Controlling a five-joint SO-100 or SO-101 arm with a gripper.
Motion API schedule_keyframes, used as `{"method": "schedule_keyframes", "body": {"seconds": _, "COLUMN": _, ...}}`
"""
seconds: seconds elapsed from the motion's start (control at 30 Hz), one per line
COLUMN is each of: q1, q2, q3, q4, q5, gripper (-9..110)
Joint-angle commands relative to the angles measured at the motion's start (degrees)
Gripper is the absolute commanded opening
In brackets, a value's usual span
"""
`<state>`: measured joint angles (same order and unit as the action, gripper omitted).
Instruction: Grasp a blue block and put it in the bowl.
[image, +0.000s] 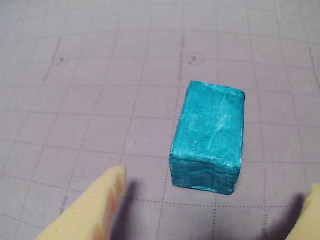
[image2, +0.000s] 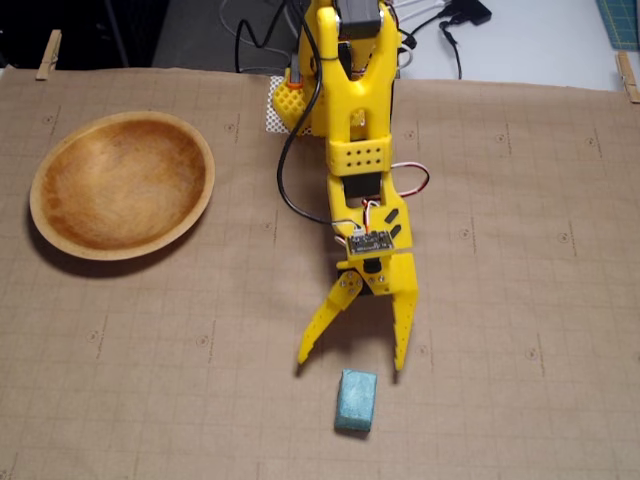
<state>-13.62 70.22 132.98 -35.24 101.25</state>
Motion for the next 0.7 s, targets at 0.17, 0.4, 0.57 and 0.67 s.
{"method": "schedule_keyframes", "body": {"seconds": 0.17, "q1": 1.32, "q2": -5.01, "q3": -10.11, "q4": -1.93, "q5": 0.35, "gripper": 46}}
{"method": "schedule_keyframes", "body": {"seconds": 0.4, "q1": 2.02, "q2": -9.32, "q3": -14.94, "q4": -1.58, "q5": 0.35, "gripper": 46}}
{"method": "schedule_keyframes", "body": {"seconds": 0.57, "q1": 2.11, "q2": -12.3, "q3": -17.31, "q4": -1.67, "q5": 0.35, "gripper": 46}}
{"method": "schedule_keyframes", "body": {"seconds": 0.67, "q1": 2.11, "q2": -12.92, "q3": -17.49, "q4": -1.93, "q5": 0.26, "gripper": 46}}
